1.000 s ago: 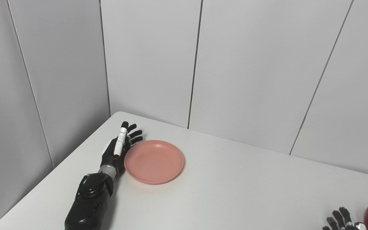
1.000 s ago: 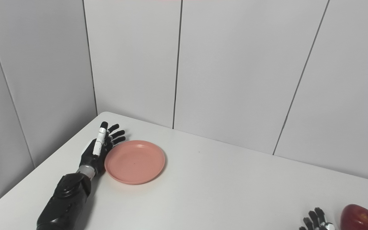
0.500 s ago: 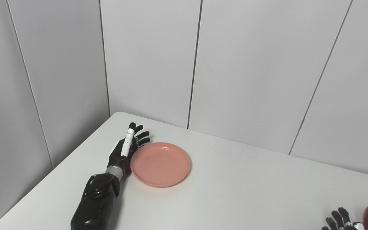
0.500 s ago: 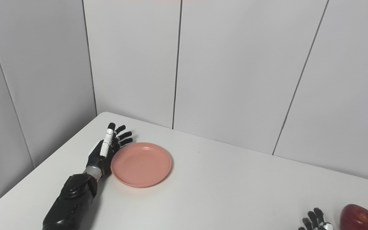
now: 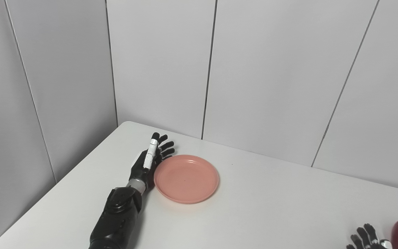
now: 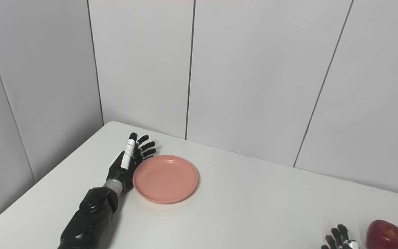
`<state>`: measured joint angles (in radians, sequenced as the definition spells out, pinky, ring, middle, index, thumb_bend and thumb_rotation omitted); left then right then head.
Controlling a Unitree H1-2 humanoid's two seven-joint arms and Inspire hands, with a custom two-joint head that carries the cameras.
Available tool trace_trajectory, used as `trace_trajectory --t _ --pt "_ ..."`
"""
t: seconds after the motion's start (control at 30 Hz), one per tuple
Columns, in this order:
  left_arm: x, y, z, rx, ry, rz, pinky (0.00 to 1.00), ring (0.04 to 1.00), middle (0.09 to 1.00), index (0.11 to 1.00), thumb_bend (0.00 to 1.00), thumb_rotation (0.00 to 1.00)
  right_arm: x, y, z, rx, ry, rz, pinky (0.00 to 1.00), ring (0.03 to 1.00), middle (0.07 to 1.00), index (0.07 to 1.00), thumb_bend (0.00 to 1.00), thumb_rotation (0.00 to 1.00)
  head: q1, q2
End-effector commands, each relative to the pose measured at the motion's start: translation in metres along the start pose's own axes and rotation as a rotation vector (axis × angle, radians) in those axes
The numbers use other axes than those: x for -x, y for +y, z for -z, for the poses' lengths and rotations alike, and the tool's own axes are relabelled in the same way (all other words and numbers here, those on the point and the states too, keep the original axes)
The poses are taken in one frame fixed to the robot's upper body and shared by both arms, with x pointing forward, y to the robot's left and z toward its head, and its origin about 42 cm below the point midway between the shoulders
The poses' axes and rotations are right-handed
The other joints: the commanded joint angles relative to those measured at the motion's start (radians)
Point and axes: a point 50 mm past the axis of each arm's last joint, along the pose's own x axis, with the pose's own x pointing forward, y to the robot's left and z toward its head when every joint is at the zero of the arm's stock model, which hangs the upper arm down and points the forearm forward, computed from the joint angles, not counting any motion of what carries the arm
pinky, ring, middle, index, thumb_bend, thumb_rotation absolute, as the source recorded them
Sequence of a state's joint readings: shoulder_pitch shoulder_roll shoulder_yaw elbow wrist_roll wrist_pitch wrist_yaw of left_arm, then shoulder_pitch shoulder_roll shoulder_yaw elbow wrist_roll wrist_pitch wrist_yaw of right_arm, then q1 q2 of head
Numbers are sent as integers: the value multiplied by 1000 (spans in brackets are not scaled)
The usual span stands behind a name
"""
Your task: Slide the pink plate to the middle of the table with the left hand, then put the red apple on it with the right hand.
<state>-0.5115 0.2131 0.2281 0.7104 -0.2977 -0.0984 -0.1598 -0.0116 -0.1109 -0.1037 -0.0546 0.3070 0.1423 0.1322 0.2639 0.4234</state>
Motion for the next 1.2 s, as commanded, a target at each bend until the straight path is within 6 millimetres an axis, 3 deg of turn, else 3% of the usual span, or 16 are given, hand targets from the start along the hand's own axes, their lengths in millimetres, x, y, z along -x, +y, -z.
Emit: trace_trajectory --t 0.0,0.3,0.7,1.17 --pt "-9 -10 -6 8 -4 32 862 852 860 878 801 900 7 2 16 -26 112 8 1000 1000 1000 1000 763 1000 -1 1" --pt "-6 -13 0 19 13 47 880 880 886 905 773 891 7 3 15 -30 115 5 1000 1000 1000 1000 772 1000 -1 0" --pt "-8 -18 6 -20 24 41 801 830 846 882 850 903 8 5 15 -30 115 7 1000 1000 1000 1000 775 991 -4 4" --pt "-15 -48 16 7 44 58 795 804 809 841 847 885 9 6 14 -26 114 4 1000 1000 1000 1000 777 999 -10 7"
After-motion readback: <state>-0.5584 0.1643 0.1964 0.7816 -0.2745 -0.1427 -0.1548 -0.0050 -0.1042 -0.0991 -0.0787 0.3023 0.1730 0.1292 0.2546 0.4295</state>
